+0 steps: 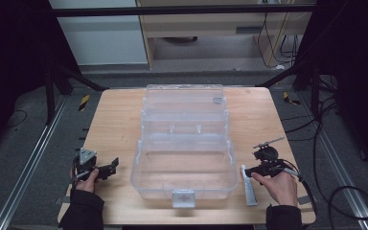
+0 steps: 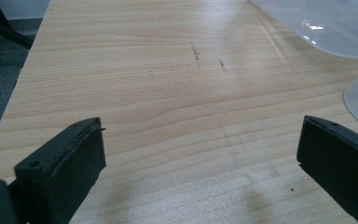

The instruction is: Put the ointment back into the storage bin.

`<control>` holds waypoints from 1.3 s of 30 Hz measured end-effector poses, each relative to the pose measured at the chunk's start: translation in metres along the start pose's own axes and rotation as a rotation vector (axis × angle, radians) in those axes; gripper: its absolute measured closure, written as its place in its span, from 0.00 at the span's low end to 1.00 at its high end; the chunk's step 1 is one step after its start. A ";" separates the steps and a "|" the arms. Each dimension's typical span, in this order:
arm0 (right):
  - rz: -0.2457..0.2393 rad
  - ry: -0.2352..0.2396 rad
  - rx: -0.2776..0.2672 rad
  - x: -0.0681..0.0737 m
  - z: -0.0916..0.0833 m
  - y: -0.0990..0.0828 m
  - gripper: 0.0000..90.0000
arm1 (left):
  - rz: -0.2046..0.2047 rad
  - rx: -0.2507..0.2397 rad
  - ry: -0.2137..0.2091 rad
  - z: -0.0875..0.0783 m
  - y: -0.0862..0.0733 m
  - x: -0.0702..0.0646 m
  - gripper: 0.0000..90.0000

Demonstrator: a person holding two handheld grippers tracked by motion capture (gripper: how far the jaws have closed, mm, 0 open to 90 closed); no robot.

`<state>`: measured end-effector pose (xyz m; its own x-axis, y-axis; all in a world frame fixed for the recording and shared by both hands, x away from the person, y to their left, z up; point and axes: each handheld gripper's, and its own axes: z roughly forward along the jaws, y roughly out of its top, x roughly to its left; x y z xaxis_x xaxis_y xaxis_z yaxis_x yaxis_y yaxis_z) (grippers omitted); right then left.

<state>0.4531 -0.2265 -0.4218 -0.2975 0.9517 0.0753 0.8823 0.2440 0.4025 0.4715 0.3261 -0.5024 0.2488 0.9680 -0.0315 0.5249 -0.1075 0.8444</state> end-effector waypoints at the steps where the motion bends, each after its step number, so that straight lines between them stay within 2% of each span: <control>1: -0.003 -0.002 0.006 0.000 0.001 0.000 0.47 | 0.000 0.001 -0.001 0.000 0.000 0.000 0.00; 22: -0.041 -0.012 0.125 0.008 0.032 0.012 0.65 | 0.003 0.004 -0.010 0.000 0.000 0.000 0.01; 30: -0.028 -0.003 0.169 0.007 0.043 0.010 0.69 | 0.000 0.005 -0.012 0.000 0.000 0.000 0.01; 35: -0.025 0.012 0.178 0.005 0.047 0.009 0.71 | 0.001 0.006 -0.012 0.000 0.000 0.000 0.01; 39: -0.025 0.003 0.202 0.007 0.051 0.010 0.75 | 0.001 0.007 -0.014 0.000 0.000 0.000 0.01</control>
<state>0.4785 -0.2079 -0.4634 -0.3209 0.9445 0.0700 0.9299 0.3001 0.2129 0.4712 0.3262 -0.5028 0.2608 0.9647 -0.0377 0.5298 -0.1104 0.8409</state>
